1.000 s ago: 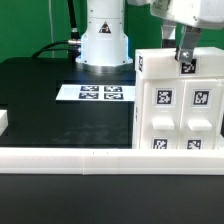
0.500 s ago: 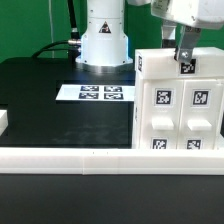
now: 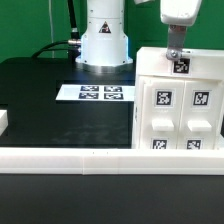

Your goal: Assemble cabinet

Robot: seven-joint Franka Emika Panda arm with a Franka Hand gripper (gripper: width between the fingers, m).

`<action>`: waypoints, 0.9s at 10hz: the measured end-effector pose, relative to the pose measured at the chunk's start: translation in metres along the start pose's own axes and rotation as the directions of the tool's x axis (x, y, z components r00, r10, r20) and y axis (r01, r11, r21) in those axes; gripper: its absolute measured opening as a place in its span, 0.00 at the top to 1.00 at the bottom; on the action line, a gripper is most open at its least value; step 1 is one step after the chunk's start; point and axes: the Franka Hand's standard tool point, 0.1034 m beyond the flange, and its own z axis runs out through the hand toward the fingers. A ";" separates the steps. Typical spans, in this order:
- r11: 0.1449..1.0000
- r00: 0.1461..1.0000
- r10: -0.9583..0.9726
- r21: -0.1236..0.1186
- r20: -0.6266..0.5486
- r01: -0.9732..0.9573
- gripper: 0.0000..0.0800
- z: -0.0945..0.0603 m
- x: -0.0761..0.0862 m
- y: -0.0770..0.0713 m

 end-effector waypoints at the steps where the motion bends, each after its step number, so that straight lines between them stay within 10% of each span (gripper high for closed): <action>1: 0.986 0.986 0.168 0.003 -0.003 -0.168 0.30 0.000 -0.001 -0.004; 9: 0.573 0.573 0.819 0.015 -0.006 -0.819 0.30 0.000 0.006 -0.013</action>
Offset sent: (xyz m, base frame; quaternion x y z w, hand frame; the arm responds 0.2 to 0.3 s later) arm -0.0187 0.0018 -0.0083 0.0009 0.0051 0.3241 0.9460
